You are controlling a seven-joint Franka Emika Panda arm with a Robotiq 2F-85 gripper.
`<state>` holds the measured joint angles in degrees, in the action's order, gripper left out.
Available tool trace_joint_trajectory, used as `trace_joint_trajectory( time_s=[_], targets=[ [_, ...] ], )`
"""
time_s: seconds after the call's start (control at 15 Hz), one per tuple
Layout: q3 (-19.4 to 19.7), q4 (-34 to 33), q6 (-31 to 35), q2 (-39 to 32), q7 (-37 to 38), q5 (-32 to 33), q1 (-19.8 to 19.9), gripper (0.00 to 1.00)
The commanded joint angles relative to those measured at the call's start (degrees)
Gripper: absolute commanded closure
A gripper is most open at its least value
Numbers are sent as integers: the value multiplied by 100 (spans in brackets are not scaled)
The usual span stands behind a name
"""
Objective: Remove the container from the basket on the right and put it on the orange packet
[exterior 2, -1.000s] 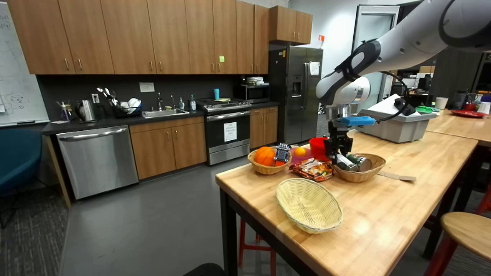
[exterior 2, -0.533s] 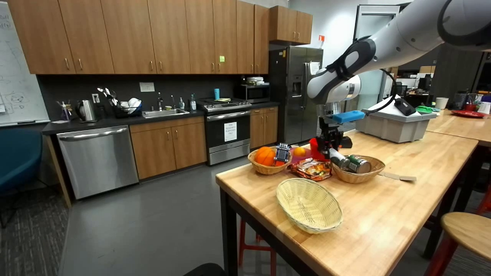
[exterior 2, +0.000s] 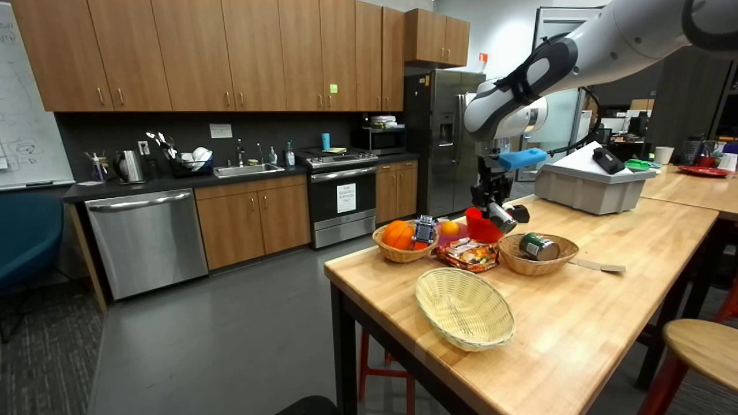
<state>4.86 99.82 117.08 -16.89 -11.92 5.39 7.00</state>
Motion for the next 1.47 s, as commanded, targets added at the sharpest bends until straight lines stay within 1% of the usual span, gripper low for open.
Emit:
trace_joint_trajectory(
  time_s=[0.0,0.13,0.47,0.67,0.8,1.0,1.13,1.27,1.4],
  targets=[
    [-92,9,-189,39,-114,-84,-28,76],
    [-172,-64,-435,-95,-239,-143,-45,76],
    [-333,-209,-1068,-443,-349,-33,-165,76],
    [-340,-301,-1336,-548,-296,105,-246,76],
    [-310,-290,-1449,-527,-113,205,-308,76],
    [-343,-242,-1416,-494,-108,244,-342,76],
    [-416,-199,-1259,-418,-343,105,-315,76],
    [-415,-332,-1146,-393,-463,116,-273,76],
    [-372,-456,-1019,-353,-390,163,-266,76]
  ],
)
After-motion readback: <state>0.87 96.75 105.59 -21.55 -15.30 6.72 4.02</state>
